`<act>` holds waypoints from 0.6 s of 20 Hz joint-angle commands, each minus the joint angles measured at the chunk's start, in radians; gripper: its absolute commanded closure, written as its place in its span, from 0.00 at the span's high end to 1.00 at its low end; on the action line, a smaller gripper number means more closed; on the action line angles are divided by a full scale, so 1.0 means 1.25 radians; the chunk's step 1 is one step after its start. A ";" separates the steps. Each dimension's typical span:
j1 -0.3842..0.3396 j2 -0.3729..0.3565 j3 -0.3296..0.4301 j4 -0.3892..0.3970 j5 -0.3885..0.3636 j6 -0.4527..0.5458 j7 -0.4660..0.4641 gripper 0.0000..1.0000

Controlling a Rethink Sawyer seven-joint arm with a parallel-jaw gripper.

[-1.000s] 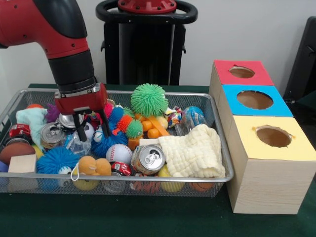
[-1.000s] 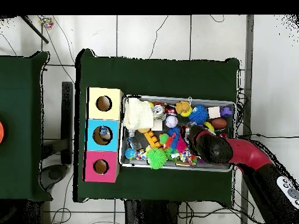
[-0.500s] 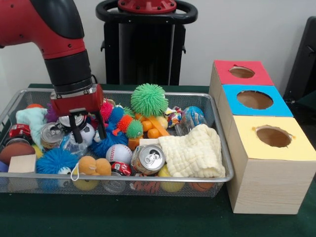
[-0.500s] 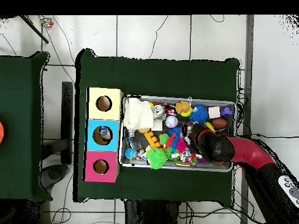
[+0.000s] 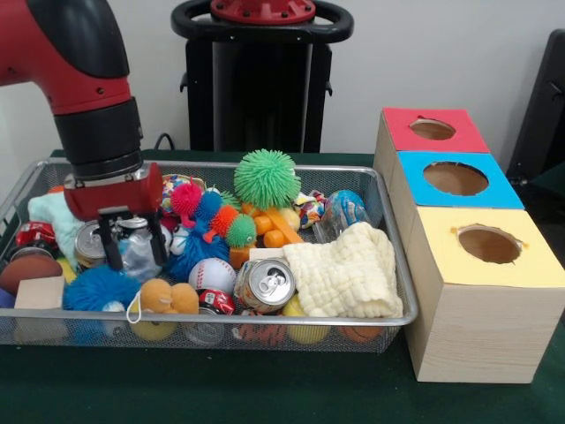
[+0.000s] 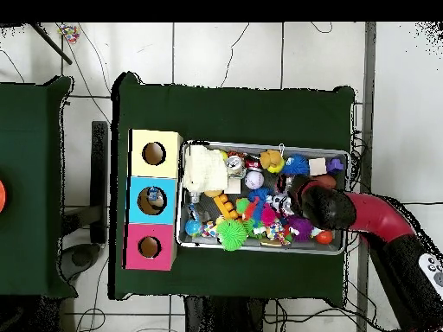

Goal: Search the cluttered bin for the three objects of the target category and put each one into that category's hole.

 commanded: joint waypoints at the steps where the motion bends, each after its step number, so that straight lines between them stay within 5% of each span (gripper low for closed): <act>1: 0.003 0.037 0.026 -0.134 -0.035 0.122 -0.205 1.00; 7: -0.003 0.037 0.031 -0.128 -0.039 0.114 -0.192 1.00; 8: 0.001 0.032 0.024 -0.126 -0.041 0.118 -0.186 0.00; 12: 0.012 0.024 0.011 -0.121 -0.036 0.131 -0.166 0.00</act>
